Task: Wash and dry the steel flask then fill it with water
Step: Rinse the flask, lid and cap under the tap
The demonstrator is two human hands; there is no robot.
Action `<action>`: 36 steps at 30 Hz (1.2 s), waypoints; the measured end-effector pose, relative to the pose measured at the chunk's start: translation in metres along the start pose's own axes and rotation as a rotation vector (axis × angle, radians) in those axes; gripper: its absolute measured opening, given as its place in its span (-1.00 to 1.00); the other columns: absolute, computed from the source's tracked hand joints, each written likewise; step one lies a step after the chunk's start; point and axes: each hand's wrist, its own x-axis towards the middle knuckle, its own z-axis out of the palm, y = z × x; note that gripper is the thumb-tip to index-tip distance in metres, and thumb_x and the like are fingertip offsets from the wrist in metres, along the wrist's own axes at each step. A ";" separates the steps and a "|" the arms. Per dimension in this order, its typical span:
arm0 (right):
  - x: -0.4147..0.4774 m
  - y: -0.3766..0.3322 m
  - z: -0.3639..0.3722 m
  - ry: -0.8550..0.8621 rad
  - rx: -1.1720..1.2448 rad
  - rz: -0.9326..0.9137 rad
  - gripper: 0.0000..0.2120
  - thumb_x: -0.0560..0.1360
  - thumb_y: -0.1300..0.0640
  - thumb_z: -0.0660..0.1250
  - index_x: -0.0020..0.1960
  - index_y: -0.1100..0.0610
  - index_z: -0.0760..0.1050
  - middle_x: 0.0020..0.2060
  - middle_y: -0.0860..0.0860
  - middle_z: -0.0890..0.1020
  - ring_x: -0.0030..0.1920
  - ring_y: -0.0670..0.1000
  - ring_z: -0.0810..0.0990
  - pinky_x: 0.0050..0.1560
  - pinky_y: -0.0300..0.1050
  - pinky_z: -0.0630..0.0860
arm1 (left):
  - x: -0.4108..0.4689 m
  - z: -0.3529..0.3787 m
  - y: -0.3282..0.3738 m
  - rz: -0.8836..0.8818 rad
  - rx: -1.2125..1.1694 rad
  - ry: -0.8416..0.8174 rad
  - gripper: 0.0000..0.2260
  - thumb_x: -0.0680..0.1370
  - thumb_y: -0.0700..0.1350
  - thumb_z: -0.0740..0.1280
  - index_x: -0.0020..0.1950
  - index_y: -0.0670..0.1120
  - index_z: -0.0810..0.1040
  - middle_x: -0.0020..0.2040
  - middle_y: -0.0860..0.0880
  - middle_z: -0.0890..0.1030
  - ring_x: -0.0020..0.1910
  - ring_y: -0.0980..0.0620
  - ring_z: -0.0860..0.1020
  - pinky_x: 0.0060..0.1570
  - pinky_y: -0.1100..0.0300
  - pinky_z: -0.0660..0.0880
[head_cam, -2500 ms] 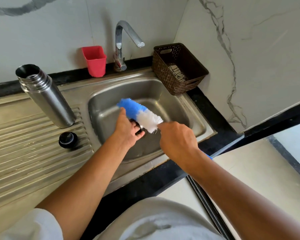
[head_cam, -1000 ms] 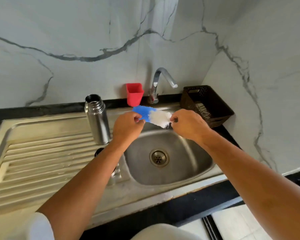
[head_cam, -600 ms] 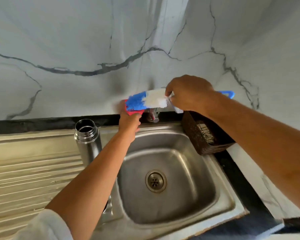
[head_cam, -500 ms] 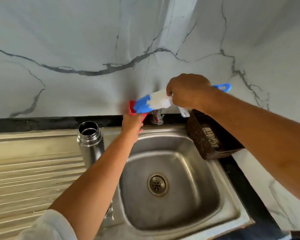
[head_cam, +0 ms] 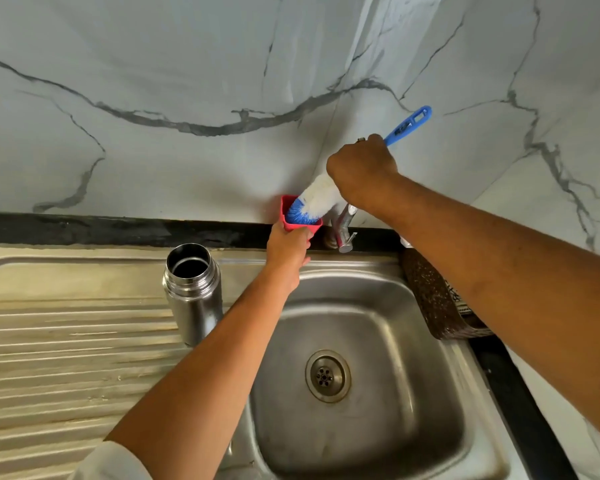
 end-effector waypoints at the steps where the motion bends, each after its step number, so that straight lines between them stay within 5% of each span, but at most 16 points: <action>1: -0.001 0.001 0.000 0.018 0.015 0.001 -0.69 0.60 0.30 0.29 -0.25 0.15 0.26 -0.33 0.07 0.33 -0.13 0.14 0.41 0.15 0.08 0.40 | -0.001 0.000 0.000 -0.001 -0.002 0.000 -0.61 0.60 -0.23 0.34 0.42 -0.07 0.42 0.24 -0.10 0.60 0.22 -0.06 0.61 0.11 -0.04 0.60; 3: -0.004 0.006 0.001 0.062 0.090 0.008 -0.92 0.59 0.31 0.30 -0.08 0.19 0.47 -0.21 0.08 0.44 -0.07 0.16 0.49 0.16 0.10 0.42 | -0.003 0.001 0.002 -0.012 -0.018 -0.005 -0.59 0.60 -0.25 0.34 0.45 -0.06 0.41 0.26 -0.11 0.59 0.23 -0.06 0.61 0.10 -0.03 0.60; 6: -0.010 0.008 0.002 0.167 0.256 -0.055 -0.77 0.58 0.28 0.33 0.23 0.15 0.57 0.05 0.10 0.56 0.10 0.20 0.57 0.07 0.11 0.54 | -0.009 0.001 0.007 -0.028 -0.025 -0.021 -0.62 0.60 -0.25 0.35 0.38 -0.03 0.39 0.27 -0.12 0.57 0.26 -0.09 0.59 0.20 -0.09 0.59; 12: -0.042 0.003 -0.020 0.214 0.442 -0.090 -0.63 0.61 0.20 0.34 0.39 0.04 0.51 0.23 0.05 0.56 0.23 0.12 0.54 0.13 0.11 0.57 | -0.037 -0.005 0.019 -0.039 0.058 -0.069 -0.56 0.61 -0.28 0.33 0.46 -0.07 0.35 0.36 -0.16 0.53 0.32 -0.12 0.56 0.21 -0.10 0.58; 16: -0.070 -0.004 -0.020 0.184 0.667 -0.018 -0.63 0.60 0.17 0.37 0.39 -0.02 0.52 0.24 -0.03 0.58 0.26 0.03 0.54 0.11 -0.07 0.47 | -0.084 -0.018 0.029 0.071 0.183 -0.154 -0.76 0.65 -0.25 0.29 0.29 -0.03 0.47 0.27 -0.14 0.58 0.27 -0.09 0.59 0.12 -0.01 0.59; 21: -0.095 -0.030 -0.008 0.087 0.978 0.077 -0.62 0.48 0.17 0.50 0.27 -0.03 0.60 0.01 -0.11 0.63 0.08 -0.02 0.65 0.09 -0.11 0.57 | -0.149 -0.066 0.023 0.236 0.407 -0.195 -0.77 0.67 -0.18 0.29 0.30 -0.08 0.61 0.16 -0.04 0.68 0.10 -0.01 0.68 0.08 0.07 0.62; 23: -0.102 -0.049 -0.005 0.011 1.112 0.035 -0.54 0.46 0.22 0.54 0.34 0.06 0.57 0.07 -0.02 0.65 0.11 0.04 0.66 0.03 -0.15 0.58 | -0.171 -0.092 0.018 0.284 0.451 -0.183 -0.86 0.65 -0.14 0.34 0.16 -0.09 0.66 0.07 -0.03 0.72 0.00 0.01 0.71 0.02 0.09 0.62; 27: -0.109 -0.103 -0.001 -0.160 1.334 -0.074 -0.20 0.40 0.14 0.64 0.55 0.08 0.36 0.28 0.10 0.58 0.21 0.03 0.58 0.26 -0.10 0.53 | -0.189 -0.149 0.002 0.331 0.421 -0.016 -0.92 0.60 -0.12 0.41 -0.05 -0.07 0.67 -0.14 -0.12 0.70 -0.24 0.02 0.61 -0.26 0.14 0.51; 31: -0.104 -0.159 -0.002 -0.212 1.620 -0.109 0.02 0.34 0.06 0.69 0.63 0.01 0.20 0.40 0.07 0.49 0.34 0.07 0.54 0.39 0.09 0.51 | -0.187 -0.184 0.002 0.360 0.339 0.218 -0.89 0.64 -0.08 0.35 -0.09 -0.02 0.57 -0.16 0.02 0.58 -0.17 0.05 0.52 -0.14 0.12 0.45; 36: -0.103 -0.200 -0.007 -0.040 1.853 -0.063 -0.27 0.32 0.22 0.69 0.38 0.05 0.41 0.15 -0.03 0.66 0.13 -0.10 0.64 0.18 -0.17 0.51 | -0.184 -0.184 0.012 0.314 0.272 0.198 -0.91 0.68 -0.03 0.29 0.08 -0.02 0.56 0.08 -0.01 0.64 0.13 -0.01 0.60 0.18 -0.07 0.57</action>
